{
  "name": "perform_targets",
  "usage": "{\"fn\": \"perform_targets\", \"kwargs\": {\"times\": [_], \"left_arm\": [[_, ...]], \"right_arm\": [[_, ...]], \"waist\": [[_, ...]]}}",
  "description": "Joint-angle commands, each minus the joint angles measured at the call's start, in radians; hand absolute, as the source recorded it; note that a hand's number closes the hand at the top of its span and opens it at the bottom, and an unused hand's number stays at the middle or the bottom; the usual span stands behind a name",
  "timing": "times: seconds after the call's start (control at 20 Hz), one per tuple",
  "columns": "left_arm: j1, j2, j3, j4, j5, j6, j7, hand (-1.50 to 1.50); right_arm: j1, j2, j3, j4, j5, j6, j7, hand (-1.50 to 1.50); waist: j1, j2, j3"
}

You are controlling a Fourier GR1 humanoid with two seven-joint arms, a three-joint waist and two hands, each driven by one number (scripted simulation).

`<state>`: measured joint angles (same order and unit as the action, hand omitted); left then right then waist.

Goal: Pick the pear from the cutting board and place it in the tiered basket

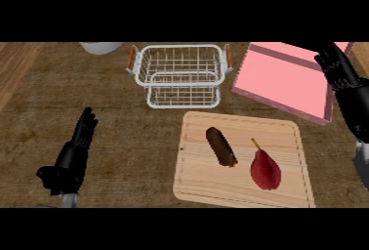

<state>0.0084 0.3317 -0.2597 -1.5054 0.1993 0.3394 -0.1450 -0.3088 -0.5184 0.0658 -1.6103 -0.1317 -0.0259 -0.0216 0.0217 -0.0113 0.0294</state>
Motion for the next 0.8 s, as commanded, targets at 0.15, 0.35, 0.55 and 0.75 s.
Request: {"fn": "perform_targets", "kwargs": {"times": [0.15, 0.35, 0.55, 0.75], "left_arm": [[0.067, 0.015, 0.036, 0.085, -0.005, 0.022, 0.048, 0.00], [0.103, -0.003, 0.042, 0.108, 0.015, 0.045, 0.091, 0.00], [0.098, -0.052, 0.000, 0.121, -0.007, 0.068, 0.107, 0.00], [0.007, -0.056, -0.006, 0.135, -0.021, 0.037, 0.170, 0.00]], "right_arm": [[0.076, 0.012, -0.128, -0.073, 0.055, -0.177, 0.034, 1.50], [0.214, 0.012, -0.322, 0.054, 0.151, -0.451, 0.184, -1.50], [0.318, 0.250, -0.360, -0.109, 0.088, -0.632, 0.092, -1.50], [0.451, 0.302, -0.220, -0.400, 0.171, -0.629, 0.175, -1.50]], "waist": [[-0.036, 0.008, -0.030], [-0.140, 0.007, -0.030], [-0.096, 0.001, -0.029], [-0.041, 0.009, -0.031]]}}
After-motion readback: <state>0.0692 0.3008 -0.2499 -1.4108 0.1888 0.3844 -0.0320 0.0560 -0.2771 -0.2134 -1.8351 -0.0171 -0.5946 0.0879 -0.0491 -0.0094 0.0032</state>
